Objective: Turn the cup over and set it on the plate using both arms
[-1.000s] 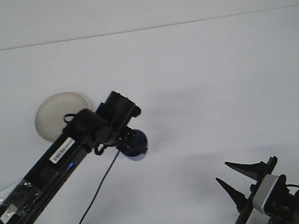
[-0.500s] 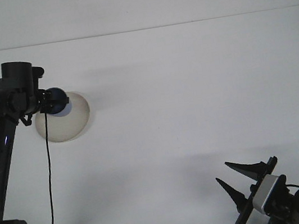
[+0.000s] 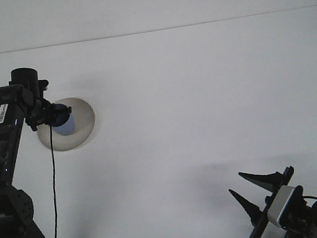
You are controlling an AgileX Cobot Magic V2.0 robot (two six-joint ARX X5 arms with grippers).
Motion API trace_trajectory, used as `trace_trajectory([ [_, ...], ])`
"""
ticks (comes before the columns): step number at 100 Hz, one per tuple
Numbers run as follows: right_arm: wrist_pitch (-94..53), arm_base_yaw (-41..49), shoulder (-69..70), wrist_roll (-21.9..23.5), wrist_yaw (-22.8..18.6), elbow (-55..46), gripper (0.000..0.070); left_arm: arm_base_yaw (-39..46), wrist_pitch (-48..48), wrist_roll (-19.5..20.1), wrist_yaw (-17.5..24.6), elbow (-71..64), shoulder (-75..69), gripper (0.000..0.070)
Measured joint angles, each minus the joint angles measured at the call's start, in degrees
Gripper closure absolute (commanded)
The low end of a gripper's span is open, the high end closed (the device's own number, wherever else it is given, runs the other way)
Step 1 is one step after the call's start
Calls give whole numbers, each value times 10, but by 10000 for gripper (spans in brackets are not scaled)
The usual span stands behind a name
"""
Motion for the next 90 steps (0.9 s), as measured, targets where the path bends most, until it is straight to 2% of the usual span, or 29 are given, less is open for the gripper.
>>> trace_trajectory([
  [8,0,0,0,0,0,0,383,0,3,0,16,0,4,693],
  [35,0,0,0,0,12,0,383,0,9,0,17,0,28,692],
  [43,0,0,0,0,12,0,383,0,8,-1,17,0,28,674],
  [46,0,0,0,0,12,0,383,0,8,-1,17,0,28,642],
  [50,0,0,0,0,12,0,383,0,8,-2,19,0,28,562],
  [51,0,0,0,0,12,0,383,0,8,-3,19,0,28,503],
  [57,0,0,0,0,12,0,383,0,9,-6,19,0,30,316],
  [62,0,0,0,0,12,0,383,0,9,-9,19,0,33,224],
  [66,0,0,0,0,12,0,382,0,5,-10,21,3,35,195],
  [90,0,0,0,0,12,0,383,0,-35,-24,46,84,39,196],
])
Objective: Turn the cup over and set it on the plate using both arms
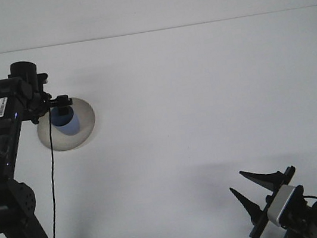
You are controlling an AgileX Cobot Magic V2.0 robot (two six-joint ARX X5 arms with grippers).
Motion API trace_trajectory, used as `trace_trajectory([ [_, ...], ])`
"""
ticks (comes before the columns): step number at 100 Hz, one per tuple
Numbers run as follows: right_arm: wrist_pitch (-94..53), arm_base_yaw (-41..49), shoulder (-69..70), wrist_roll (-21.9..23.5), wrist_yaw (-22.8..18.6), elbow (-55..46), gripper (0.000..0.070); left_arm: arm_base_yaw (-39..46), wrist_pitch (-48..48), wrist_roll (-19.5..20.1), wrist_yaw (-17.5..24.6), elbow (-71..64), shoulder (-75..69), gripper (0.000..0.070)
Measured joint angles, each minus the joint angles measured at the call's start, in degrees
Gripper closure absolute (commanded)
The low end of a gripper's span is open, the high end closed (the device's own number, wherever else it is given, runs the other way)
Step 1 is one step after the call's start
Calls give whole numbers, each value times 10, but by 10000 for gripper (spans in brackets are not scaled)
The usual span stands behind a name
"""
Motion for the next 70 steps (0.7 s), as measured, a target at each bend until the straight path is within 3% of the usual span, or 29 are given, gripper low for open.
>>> trace_trajectory([
  [30,0,0,0,0,0,0,383,0,-23,-26,17,56,-104,196],
  [43,0,0,0,0,1,0,383,-2,-17,-37,58,45,-221,197],
  [53,0,0,0,0,2,0,383,-15,16,-43,82,-22,-325,197],
  [70,2,0,0,0,2,0,382,-62,135,-60,87,-249,-509,197],
])
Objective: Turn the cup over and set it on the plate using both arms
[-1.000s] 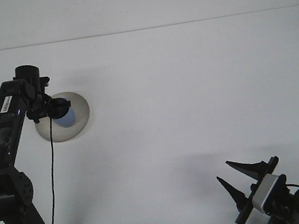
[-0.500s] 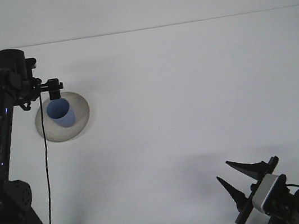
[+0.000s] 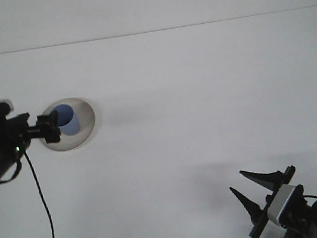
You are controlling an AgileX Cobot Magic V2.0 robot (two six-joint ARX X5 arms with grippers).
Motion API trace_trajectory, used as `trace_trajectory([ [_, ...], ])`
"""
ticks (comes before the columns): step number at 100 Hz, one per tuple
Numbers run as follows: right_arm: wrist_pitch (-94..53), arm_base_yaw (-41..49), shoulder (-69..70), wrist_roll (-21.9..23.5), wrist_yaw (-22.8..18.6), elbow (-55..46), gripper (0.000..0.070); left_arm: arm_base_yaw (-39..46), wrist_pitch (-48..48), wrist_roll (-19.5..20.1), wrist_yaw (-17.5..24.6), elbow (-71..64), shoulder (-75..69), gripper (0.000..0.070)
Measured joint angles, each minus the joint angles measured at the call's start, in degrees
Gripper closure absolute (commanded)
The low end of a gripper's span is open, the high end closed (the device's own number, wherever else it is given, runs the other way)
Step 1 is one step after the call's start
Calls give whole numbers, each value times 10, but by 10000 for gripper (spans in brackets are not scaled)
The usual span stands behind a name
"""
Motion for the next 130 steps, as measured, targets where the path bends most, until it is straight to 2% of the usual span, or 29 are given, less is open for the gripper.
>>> trace_trajectory([
  [25,2,0,0,0,0,0,382,-106,92,-62,3,-313,-271,197],
  [43,2,0,0,0,0,0,383,-120,106,-88,0,-452,-374,198],
  [49,2,0,0,0,0,0,384,-121,106,-90,1,-471,-391,219],
  [52,2,0,0,0,0,0,394,-122,106,-91,2,-476,-398,281],
  [54,2,0,0,0,0,0,431,-122,106,-91,2,-477,-403,353],
  [57,2,0,0,0,0,0,517,-122,106,-92,1,-478,-406,507],
  [60,2,0,0,0,0,0,676,-122,109,-92,1,-478,-410,673],
  [61,2,0,0,1,0,0,700,-122,110,-92,1,-477,-412,700],
  [64,2,0,0,2,0,0,700,-122,113,-92,1,-476,-413,680],
  [67,2,0,0,1,0,0,694,-122,115,-92,1,-475,-414,695],
  [130,2,0,0,4,1,0,694,-122,157,-98,1,-475,-419,685],
])
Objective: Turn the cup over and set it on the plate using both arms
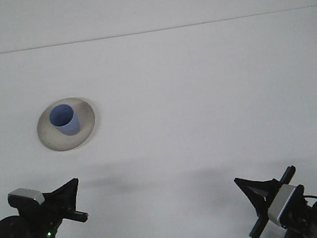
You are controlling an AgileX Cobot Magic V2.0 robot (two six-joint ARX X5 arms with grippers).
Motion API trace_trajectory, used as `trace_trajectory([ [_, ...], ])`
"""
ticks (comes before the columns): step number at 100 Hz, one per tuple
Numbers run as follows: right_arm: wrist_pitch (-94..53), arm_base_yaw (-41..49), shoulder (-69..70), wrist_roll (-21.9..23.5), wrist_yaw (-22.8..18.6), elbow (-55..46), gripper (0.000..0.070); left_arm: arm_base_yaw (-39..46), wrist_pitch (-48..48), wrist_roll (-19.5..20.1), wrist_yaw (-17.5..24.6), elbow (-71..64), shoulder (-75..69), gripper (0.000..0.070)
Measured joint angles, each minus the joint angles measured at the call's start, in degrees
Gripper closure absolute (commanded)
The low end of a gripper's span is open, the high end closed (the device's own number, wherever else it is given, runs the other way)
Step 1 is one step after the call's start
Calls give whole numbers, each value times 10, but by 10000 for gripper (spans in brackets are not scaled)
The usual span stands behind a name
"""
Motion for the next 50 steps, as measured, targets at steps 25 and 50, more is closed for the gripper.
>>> trace_trajectory([
  [25,0,0,0,0,0,0,694,1,23,5,0,0,-2,685],
  [50,5,0,0,0,0,0,694,65,145,110,-3,-103,-71,685],
])
